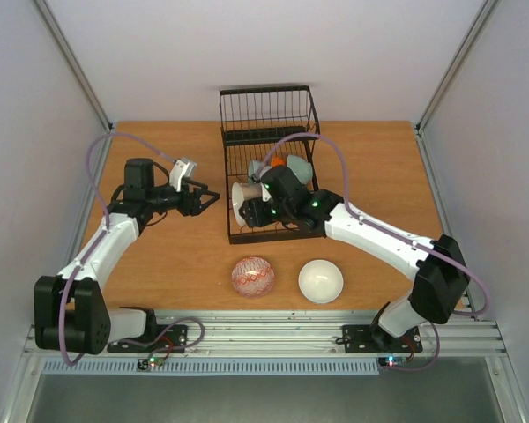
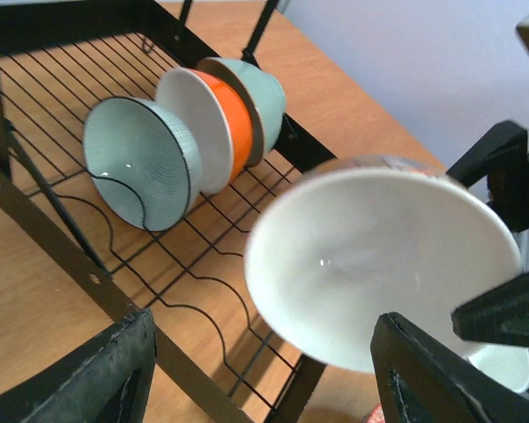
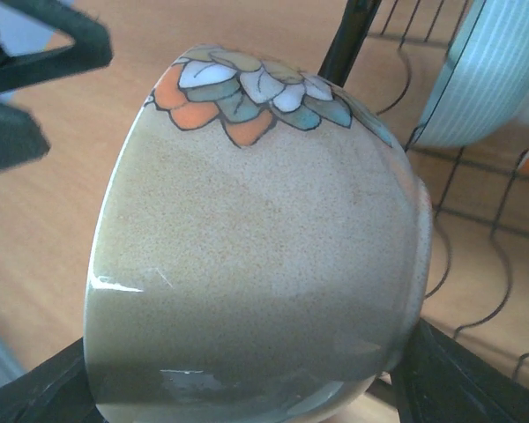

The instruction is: Load the bowls into the dish rack

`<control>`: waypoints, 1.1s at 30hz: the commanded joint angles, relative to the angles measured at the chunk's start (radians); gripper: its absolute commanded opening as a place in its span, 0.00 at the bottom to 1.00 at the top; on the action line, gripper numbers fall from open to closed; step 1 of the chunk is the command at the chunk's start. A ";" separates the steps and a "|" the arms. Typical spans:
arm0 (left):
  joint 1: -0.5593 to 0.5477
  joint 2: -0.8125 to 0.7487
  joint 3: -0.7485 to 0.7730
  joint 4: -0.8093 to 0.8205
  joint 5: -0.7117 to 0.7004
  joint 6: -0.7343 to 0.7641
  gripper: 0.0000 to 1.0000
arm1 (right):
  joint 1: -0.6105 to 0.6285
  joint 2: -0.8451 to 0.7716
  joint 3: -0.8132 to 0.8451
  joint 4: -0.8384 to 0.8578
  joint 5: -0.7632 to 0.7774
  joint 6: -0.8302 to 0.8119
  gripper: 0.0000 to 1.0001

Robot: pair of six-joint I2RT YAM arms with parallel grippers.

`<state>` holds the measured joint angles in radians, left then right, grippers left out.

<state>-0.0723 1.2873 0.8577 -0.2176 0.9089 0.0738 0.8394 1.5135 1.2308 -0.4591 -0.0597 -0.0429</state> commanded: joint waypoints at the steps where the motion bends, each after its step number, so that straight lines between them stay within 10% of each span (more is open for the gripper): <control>1: 0.004 -0.049 -0.021 0.075 -0.085 -0.018 0.67 | 0.000 0.075 0.177 -0.057 0.167 -0.085 0.01; 33: 0.011 -0.049 -0.020 0.071 -0.099 -0.014 0.67 | 0.044 0.682 0.849 -0.346 0.566 -0.269 0.01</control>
<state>-0.0666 1.2491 0.8486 -0.1902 0.8032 0.0559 0.8589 2.1624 2.0079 -0.8101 0.4007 -0.2764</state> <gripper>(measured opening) 0.670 0.725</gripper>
